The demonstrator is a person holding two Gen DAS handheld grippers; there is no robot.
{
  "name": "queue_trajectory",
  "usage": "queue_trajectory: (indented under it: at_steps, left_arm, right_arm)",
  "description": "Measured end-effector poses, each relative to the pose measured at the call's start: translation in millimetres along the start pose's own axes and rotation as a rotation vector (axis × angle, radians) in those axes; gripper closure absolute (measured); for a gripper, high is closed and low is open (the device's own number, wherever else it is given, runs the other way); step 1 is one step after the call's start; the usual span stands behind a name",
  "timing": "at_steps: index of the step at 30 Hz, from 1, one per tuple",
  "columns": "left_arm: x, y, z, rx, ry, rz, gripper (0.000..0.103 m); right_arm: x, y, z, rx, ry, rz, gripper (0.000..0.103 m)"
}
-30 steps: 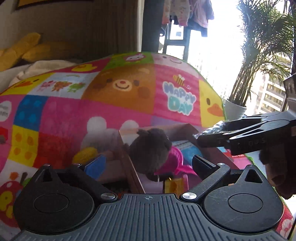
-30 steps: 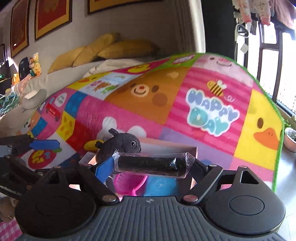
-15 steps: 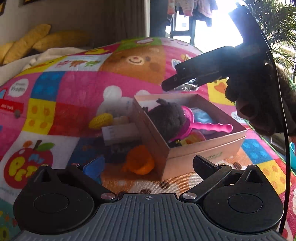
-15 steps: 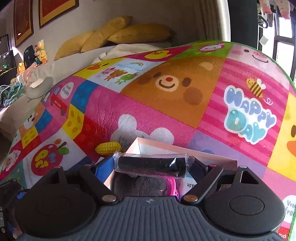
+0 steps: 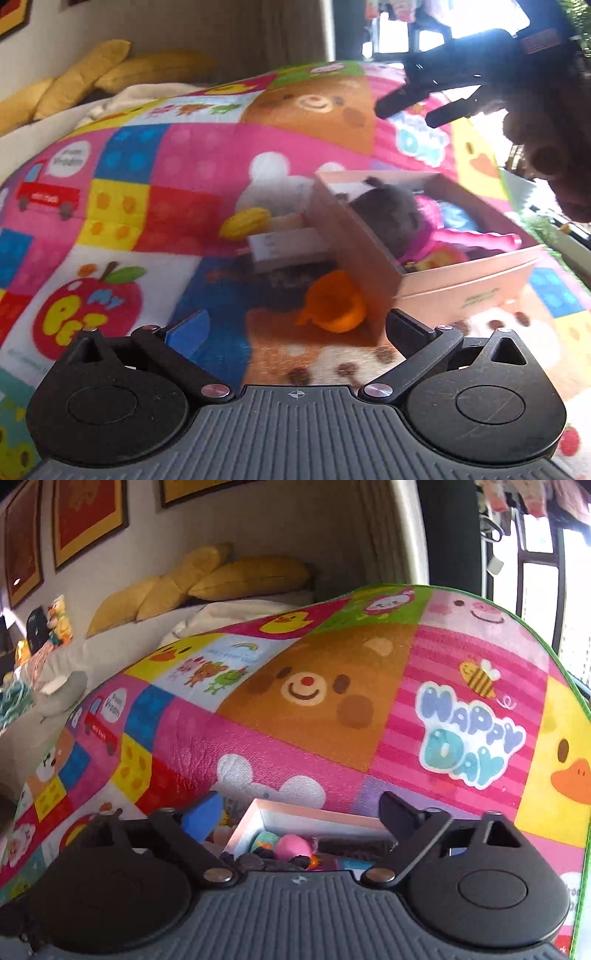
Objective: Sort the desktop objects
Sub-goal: 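Grasp the yellow corn toy beside the box with the right tool and lift it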
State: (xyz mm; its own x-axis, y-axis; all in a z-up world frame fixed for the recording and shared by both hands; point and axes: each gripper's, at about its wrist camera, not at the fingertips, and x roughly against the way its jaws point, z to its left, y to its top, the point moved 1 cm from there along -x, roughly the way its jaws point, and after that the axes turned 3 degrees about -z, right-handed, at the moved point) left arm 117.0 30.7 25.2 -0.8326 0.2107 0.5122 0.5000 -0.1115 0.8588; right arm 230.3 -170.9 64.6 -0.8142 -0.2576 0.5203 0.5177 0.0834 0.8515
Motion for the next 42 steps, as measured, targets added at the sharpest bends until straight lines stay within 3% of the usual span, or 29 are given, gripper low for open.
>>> queue_trajectory:
  at_steps: [1, 2, 3, 9, 10, 13, 17, 18, 20, 21, 25, 28, 32, 33, 34, 36, 39, 42]
  left_arm:
    - [-1, -1, 5, 0.016, 0.017, 0.002, 0.0]
    - [-1, -1, 10, 0.033, 0.032, 0.005, 0.0]
    - [-1, -2, 15, 0.049, 0.048, 0.01, 0.0]
    - [9, -12, 30, 0.101, 0.069, 0.006, 0.0]
    - [13, -13, 33, 0.11, 0.076, -0.004, 0.0]
    - [20, -19, 47, 0.165, 0.123, -0.029, 0.0]
    - [18, -26, 69, 0.265, 0.145, -0.017, 0.0]
    - [16, -27, 72, 0.284, 0.137, -0.01, 0.0]
    - [16, -28, 75, 0.299, 0.124, -0.011, 0.0]
    - [17, -27, 75, 0.298, 0.119, -0.016, 0.0]
    - [18, -28, 66, 0.236, 0.053, -0.032, 0.0]
    - [24, -25, 43, 0.103, -0.068, -0.058, 0.0]
    - [18, -12, 17, -0.045, -0.099, -0.062, 0.001]
    - [14, -8, 14, -0.059, -0.11, -0.057, 0.004]
    - [9, -4, 11, -0.072, -0.12, -0.047, 0.018]
    - [-3, 0, 5, -0.089, -0.141, -0.01, 0.033]
    - [-17, 0, -7, -0.111, -0.196, 0.017, 0.019]
    - [-32, -2, -18, -0.11, -0.198, 0.052, 0.016]
  right_arm:
    - [-4, -1, 11, 0.042, 0.013, 0.023, 0.046]
    - [-11, -2, 23, 0.076, 0.04, 0.058, 0.054]
    - [-19, -2, 35, 0.095, 0.067, 0.095, 0.055]
    - [-94, 6, 97, 0.129, 0.101, 0.288, 0.055]
    - [-109, 6, 105, 0.131, 0.086, 0.312, 0.05]
    - [-146, 3, 122, 0.131, 0.038, 0.377, 0.02]
    - [-178, -6, 138, 0.173, -0.005, 0.41, 0.021]
    - [-184, -9, 141, 0.188, -0.015, 0.42, 0.024]
    - [-191, -13, 141, 0.202, -0.029, 0.449, 0.039]
    - [-191, -14, 140, 0.204, -0.029, 0.453, 0.039]
    - [-155, -4, 125, 0.173, 0.012, 0.382, 0.039]
    - [-85, 1, 109, 0.172, 0.11, 0.259, 0.039]
    - [12, -8, 79, 0.183, 0.2, 0.128, 0.039]
    - [37, -14, 72, 0.191, 0.196, 0.093, 0.039]
    - [56, -22, 63, 0.196, 0.187, 0.065, 0.039]
    - [89, -38, 41, 0.192, 0.164, 0.031, 0.039]
    - [121, -66, 9, 0.15, 0.11, 0.025, 0.039]
    - [132, -100, -22, 0.079, 0.038, 0.047, 0.039]
